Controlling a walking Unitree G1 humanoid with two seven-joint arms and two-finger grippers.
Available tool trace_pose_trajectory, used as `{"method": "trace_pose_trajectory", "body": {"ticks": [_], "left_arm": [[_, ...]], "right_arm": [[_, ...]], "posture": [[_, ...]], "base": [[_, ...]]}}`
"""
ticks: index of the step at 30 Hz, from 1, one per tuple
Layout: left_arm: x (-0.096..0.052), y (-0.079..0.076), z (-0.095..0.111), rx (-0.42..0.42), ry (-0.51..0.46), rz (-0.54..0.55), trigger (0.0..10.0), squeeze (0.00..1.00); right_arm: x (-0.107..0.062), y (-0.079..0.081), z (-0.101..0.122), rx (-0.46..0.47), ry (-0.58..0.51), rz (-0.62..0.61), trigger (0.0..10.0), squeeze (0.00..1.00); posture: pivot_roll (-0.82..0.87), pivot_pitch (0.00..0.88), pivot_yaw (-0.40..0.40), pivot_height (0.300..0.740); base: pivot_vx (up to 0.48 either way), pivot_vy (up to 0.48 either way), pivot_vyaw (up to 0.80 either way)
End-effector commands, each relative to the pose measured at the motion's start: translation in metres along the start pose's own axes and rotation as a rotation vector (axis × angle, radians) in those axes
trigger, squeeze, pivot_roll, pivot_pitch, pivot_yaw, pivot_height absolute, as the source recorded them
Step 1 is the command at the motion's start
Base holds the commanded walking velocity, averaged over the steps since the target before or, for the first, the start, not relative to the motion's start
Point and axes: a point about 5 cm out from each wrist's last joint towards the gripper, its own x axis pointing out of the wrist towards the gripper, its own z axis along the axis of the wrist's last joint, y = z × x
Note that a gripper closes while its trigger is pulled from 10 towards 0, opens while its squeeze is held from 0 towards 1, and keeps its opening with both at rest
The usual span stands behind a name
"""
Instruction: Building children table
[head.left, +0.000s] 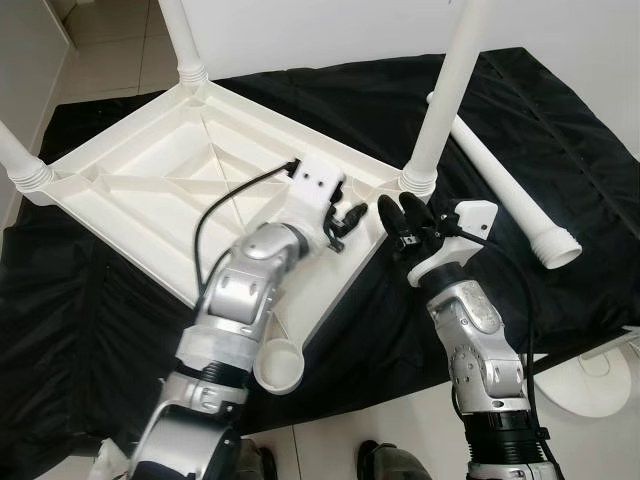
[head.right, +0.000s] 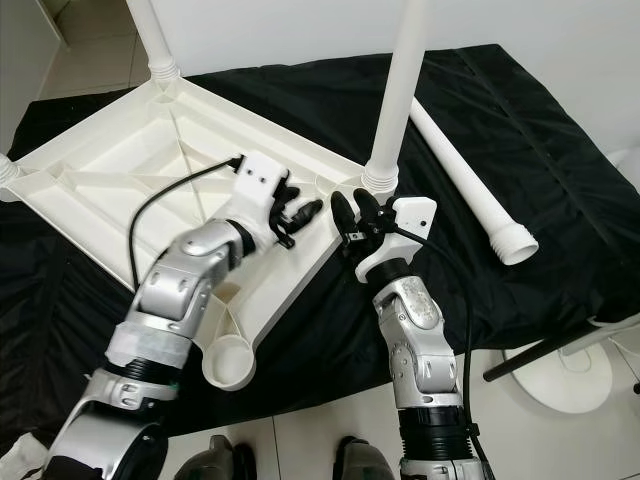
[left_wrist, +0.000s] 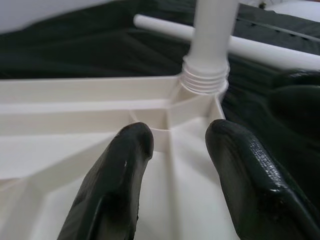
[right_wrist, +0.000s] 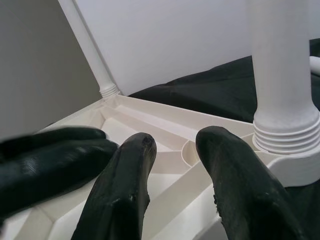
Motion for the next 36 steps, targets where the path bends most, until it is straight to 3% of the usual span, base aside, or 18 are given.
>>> {"method": "trace_pose_trajectory", "body": {"ticks": [1,2,6,13,15,17,23,25,26,34,36], "left_arm": [[-0.012,0.009,0.002,0.023,-0.025,-0.071,10.0,0.0],[-0.012,0.009,0.002,0.023,-0.025,-0.071,10.0,0.0],[-0.031,0.04,0.001,0.131,0.003,-0.007,10.0,0.0],[-0.037,0.054,0.0,0.124,0.001,0.076,10.0,0.0],[-0.038,0.055,0.001,0.113,-0.014,0.102,10.0,0.0],[-0.038,0.053,-0.003,0.08,-0.045,0.157,10.0,0.0],[-0.037,0.05,-0.009,0.066,-0.079,0.251,10.0,0.0],[-0.038,0.05,-0.012,0.042,-0.094,0.311,10.0,0.0],[-0.04,0.05,-0.019,-0.024,-0.113,0.425,10.0,0.0],[-0.044,0.051,-0.023,0.0,-0.105,0.428,10.0,0.0],[-0.048,0.064,-0.021,0.02,-0.11,0.446,10.0,0.0]], "right_arm": [[-0.004,-0.001,-0.005,-0.002,0.014,-0.007,10.0,0.0],[-0.004,-0.001,-0.005,-0.002,0.014,-0.007,10.0,0.0],[-0.007,-0.008,-0.006,-0.03,0.021,-0.028,10.0,0.0],[-0.011,-0.015,-0.005,-0.067,0.024,-0.05,10.0,0.0],[-0.011,-0.017,-0.005,-0.085,0.023,-0.059,10.0,0.0],[-0.014,-0.022,-0.003,-0.166,0.009,-0.125,10.0,0.0],[-0.017,-0.028,-0.005,-0.191,0.007,-0.218,10.0,0.0],[-0.017,-0.029,-0.006,-0.197,0.005,-0.241,10.0,0.0],[-0.018,-0.031,-0.005,-0.212,-0.002,-0.281,10.0,0.0],[-0.019,-0.036,-0.007,-0.22,0.008,-0.304,10.0,0.0],[-0.02,-0.04,-0.007,-0.231,0.016,-0.313,10.0,0.0]], "posture": [[-0.09,0.112,0.084,0.74],[-0.09,0.112,0.084,0.74],[-0.09,0.109,0.085,0.74],[-0.09,0.105,0.088,0.74],[-0.09,0.105,0.088,0.74],[-0.09,0.105,0.088,0.74],[-0.09,0.108,0.086,0.74],[-0.09,0.118,0.09,0.74],[-0.09,0.122,0.089,0.74],[-0.09,0.126,0.084,0.74],[-0.09,0.129,0.079,0.74]], "base": [[0.0,0.0,0.0],[0.0,0.0,0.0],[0.0,0.0,0.0],[0.0,0.0,0.0],[0.0,0.0,0.0],[0.0,0.0,0.0],[0.0,0.0,0.0],[0.0,0.0,0.0],[0.0,0.0,0.0],[0.0,0.0,0.0],[0.0,0.0,0.0]]}}
